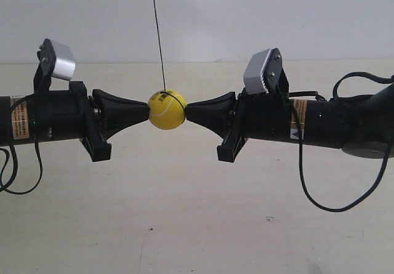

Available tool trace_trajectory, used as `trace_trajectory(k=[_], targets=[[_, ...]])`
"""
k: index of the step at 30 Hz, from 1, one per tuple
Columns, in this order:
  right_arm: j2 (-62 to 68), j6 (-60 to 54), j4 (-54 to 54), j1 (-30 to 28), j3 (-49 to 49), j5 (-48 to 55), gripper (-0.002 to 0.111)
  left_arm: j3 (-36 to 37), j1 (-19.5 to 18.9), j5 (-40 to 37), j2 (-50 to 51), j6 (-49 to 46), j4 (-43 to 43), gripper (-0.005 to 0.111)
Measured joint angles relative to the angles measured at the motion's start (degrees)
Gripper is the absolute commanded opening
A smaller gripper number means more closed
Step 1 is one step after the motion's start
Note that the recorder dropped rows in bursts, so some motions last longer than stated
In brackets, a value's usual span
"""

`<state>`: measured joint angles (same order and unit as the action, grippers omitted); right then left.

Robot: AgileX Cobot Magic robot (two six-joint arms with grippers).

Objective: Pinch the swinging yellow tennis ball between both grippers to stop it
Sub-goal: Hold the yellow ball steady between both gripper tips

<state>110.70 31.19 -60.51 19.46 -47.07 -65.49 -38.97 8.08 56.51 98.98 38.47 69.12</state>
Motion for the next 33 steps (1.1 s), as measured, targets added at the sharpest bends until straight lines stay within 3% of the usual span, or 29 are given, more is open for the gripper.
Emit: trace_trajectory(k=[33], targets=[[0.00, -0.78, 0.39, 0.26, -0.23, 0.00, 0.000, 0.00, 0.00, -0.42, 0.00, -0.11, -0.05, 0.005]])
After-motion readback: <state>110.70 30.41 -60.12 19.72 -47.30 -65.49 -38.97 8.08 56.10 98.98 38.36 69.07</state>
